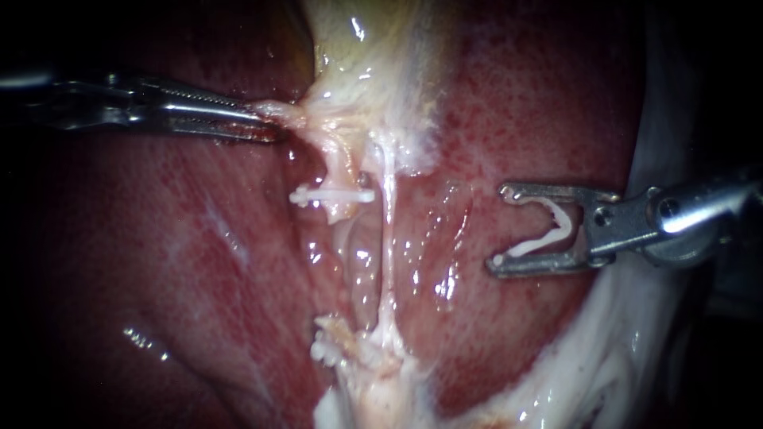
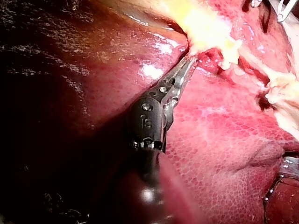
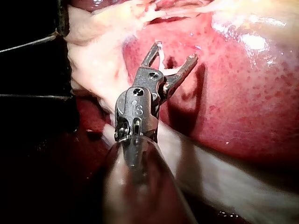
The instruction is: Clipping first clip right tube
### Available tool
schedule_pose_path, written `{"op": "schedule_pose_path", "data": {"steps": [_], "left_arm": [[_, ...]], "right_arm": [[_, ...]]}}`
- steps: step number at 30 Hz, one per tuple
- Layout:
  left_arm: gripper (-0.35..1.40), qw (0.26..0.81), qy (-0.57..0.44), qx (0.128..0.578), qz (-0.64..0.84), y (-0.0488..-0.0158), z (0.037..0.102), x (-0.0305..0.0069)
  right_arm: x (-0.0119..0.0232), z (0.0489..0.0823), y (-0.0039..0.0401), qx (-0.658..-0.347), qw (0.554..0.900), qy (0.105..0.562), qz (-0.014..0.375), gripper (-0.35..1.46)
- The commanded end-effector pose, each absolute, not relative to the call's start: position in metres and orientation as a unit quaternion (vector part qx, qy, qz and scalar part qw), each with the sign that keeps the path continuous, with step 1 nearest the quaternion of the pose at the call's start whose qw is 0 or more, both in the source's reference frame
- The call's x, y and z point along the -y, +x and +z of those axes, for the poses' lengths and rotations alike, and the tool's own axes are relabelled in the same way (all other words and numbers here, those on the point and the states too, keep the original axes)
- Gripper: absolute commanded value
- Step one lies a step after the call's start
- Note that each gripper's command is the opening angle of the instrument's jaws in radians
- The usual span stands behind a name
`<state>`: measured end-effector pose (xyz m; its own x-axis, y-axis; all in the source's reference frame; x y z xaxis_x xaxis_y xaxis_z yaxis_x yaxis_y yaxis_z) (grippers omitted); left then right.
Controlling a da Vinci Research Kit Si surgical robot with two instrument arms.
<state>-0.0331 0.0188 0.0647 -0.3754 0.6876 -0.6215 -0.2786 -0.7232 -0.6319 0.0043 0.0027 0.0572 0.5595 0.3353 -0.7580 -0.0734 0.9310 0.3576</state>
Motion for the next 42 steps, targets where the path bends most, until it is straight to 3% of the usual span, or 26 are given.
{"op": "schedule_pose_path", "data": {"steps": [1,14,21,28,42], "left_arm": [[-0.35,0.302,-0.47,0.218,0.8,-0.0329,0.0642,-0.019],[-0.35,0.316,-0.481,0.203,0.793,-0.0275,0.0566,-0.0224],[-0.35,0.315,-0.485,0.2,0.791,-0.0274,0.0552,-0.0223],[-0.35,0.314,-0.486,0.197,0.792,-0.0276,0.0547,-0.022],[-0.35,0.316,-0.485,0.196,0.792,-0.028,0.0545,-0.0218]], "right_arm": [[-0.0028,0.0572,0.0044,-0.455,0.871,0.145,0.117,0.5],[-0.0028,0.0572,0.0046,-0.456,0.87,0.149,0.115,0.5],[-0.0021,0.0566,0.0064,-0.475,0.856,0.172,0.104,0.5],[-0.0003,0.056,0.0107,-0.493,0.836,0.211,0.118,0.5],[0.0016,0.0599,0.0166,-0.497,0.814,0.259,0.153,0.5]]}}
